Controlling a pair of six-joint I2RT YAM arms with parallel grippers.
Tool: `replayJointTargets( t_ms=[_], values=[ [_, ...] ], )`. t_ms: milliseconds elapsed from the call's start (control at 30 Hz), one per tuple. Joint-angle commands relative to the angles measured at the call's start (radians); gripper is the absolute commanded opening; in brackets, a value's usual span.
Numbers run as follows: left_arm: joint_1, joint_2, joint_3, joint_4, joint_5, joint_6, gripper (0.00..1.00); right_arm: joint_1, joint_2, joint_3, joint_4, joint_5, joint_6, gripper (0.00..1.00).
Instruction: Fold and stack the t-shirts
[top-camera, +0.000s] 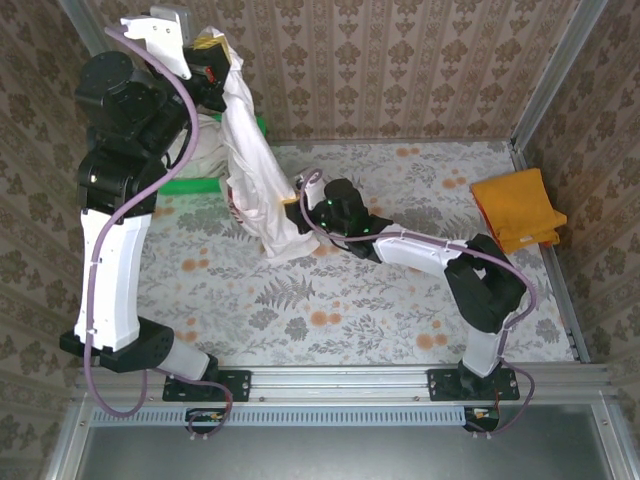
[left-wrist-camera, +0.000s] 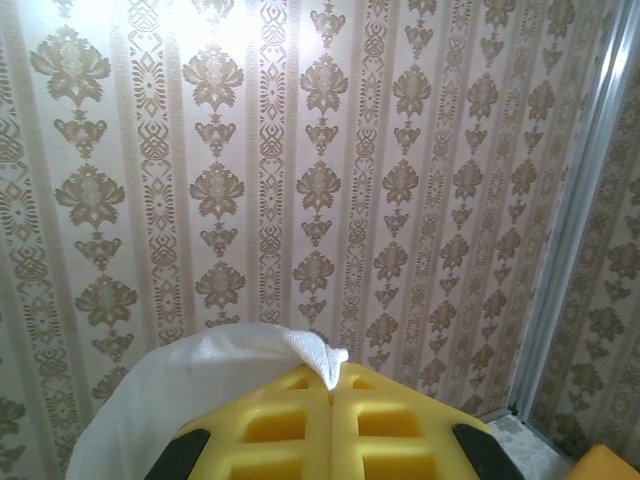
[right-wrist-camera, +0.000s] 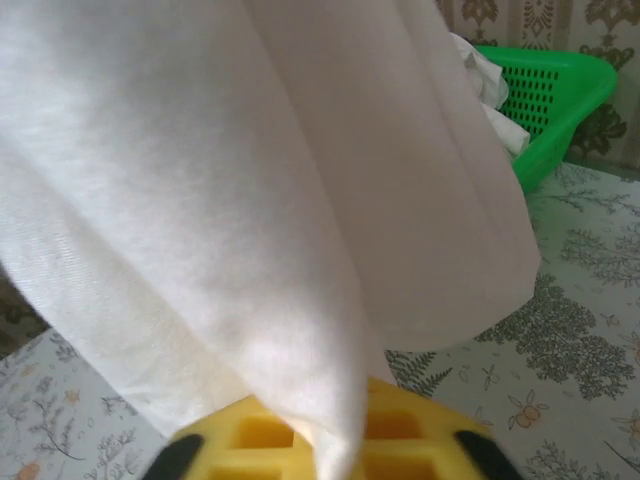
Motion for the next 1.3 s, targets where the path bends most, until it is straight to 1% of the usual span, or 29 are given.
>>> replayJointTargets(
  t_ms=[0, 100, 233, 267, 333, 467, 533, 667, 767, 900, 1033, 1067, 1133, 1233, 1267],
  values=[
    [-0.001, -0.031, -0.026, 0.027, -0.093, 0.064, 0.0, -0.004, -0.1, -0.026, -0.031, 0.011, -0.034, 0.0],
    [0.01, -0.033, -0.061, 0.053, -0.146, 0.07, 0.0, -0.031, -0.21, -0.082, -0.091, 0.042, -0.073, 0.0],
    [0.046, -0.019, -0.094, 0.089, -0.146, 0.024, 0.0, -0.083, -0.392, -0.122, -0.198, 0.084, -0.129, 0.0],
    [0.048, -0.01, -0.094, 0.095, -0.151, 0.012, 0.0, -0.094, -0.418, -0.122, -0.228, 0.093, -0.144, 0.0],
    [0.054, 0.016, -0.092, 0.107, -0.141, -0.019, 0.0, -0.119, -0.517, -0.117, -0.292, 0.116, -0.175, 0.0],
    [0.048, 0.077, -0.074, 0.122, -0.083, -0.105, 0.0, -0.183, -0.639, -0.084, -0.397, 0.144, -0.203, 0.0],
    [0.034, 0.115, -0.062, 0.127, -0.057, -0.154, 0.0, -0.235, -0.692, -0.055, -0.467, 0.152, -0.206, 0.0],
    [-0.002, 0.189, -0.04, 0.149, -0.032, -0.213, 0.0, -0.307, -0.753, 0.024, -0.603, 0.199, -0.243, 0.0],
    [-0.012, 0.268, 0.01, 0.156, 0.006, -0.282, 0.0, -0.352, -0.771, 0.096, -0.705, 0.221, -0.281, 0.0],
    [-0.016, 0.414, 0.149, 0.138, 0.06, -0.359, 0.0, -0.401, -0.776, 0.162, -0.788, 0.264, -0.313, 0.0],
    [-0.02, 0.568, 0.349, 0.088, 0.092, -0.403, 0.0, -0.423, -0.795, 0.18, -0.825, 0.269, -0.327, 0.0],
    [-0.02, 0.603, 0.387, 0.075, 0.1, -0.407, 0.0, -0.422, -0.799, 0.18, -0.836, 0.255, -0.327, 0.0],
    [-0.013, 0.652, 0.434, 0.048, 0.103, -0.42, 0.0, -0.422, -0.799, 0.168, -0.873, 0.187, -0.314, 0.0],
    [0.013, 0.667, 0.384, 0.036, 0.11, -0.438, 0.0, -0.411, -0.794, 0.087, -0.871, 0.068, -0.266, 0.0],
    [0.022, 0.665, 0.353, 0.035, 0.117, -0.445, 0.0, -0.399, -0.791, 0.053, -0.861, 0.047, -0.249, 0.0]
  ],
)
